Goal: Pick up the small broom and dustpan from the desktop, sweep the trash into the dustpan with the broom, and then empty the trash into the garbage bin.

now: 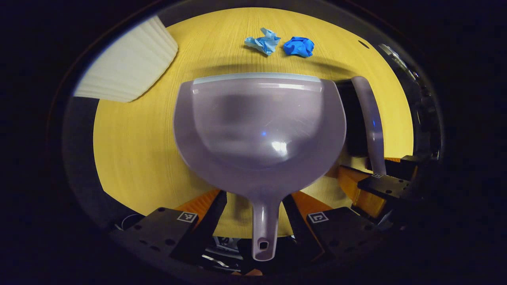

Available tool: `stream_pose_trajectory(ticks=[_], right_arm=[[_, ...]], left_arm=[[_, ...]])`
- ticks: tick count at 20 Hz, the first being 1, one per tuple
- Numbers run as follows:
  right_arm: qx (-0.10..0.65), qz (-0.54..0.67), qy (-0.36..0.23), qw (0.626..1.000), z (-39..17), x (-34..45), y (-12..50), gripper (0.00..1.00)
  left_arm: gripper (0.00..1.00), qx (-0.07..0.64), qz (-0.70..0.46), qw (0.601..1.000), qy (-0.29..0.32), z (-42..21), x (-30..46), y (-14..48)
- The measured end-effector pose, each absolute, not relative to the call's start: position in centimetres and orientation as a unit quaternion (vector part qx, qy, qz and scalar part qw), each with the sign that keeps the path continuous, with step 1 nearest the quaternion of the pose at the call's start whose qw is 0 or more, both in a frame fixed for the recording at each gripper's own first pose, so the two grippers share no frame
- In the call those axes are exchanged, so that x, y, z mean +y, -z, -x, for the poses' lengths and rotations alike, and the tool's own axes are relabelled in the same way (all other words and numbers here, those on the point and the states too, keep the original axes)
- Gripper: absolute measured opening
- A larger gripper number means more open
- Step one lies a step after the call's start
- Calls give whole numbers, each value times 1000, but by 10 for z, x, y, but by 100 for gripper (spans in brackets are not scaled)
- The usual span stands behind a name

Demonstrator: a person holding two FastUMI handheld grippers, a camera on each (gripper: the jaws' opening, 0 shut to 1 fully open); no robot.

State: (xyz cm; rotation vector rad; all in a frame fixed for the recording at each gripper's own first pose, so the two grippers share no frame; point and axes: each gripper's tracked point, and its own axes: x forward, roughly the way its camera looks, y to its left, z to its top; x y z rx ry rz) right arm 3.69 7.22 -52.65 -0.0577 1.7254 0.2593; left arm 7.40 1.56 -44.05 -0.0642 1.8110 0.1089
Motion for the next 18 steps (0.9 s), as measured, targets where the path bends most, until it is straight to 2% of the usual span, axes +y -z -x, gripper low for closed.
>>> stream_pose_trajectory(ticks=[3,4,6,7,8,9,10,11,18], right_arm=[[762,34,-114,637,-35,73,526,96],[762,35,-115,636,-34,73,526,93],[765,32,-111,634,-32,72,525,71],[767,30,-108,632,-32,72,526,65],[769,28,-106,630,-32,72,526,64],[771,21,-104,628,-32,74,526,44],[772,21,-104,627,-32,74,526,30],[770,22,-110,628,-32,75,526,30],[769,7,-125,627,-32,77,525,28]], left_arm=[[83,799,41,598,-40,-68,8,451],[81,803,37,594,-39,-67,8,454],[75,801,25,597,-29,-73,10,451],[61,802,25,596,-27,-73,10,453],[57,803,26,595,-26,-73,9,454],[47,804,24,593,-22,-73,9,452],[36,806,18,591,-16,-72,9,453],[32,806,13,591,-12,-72,10,452],[30,812,12,583,-18,-68,11,452]])
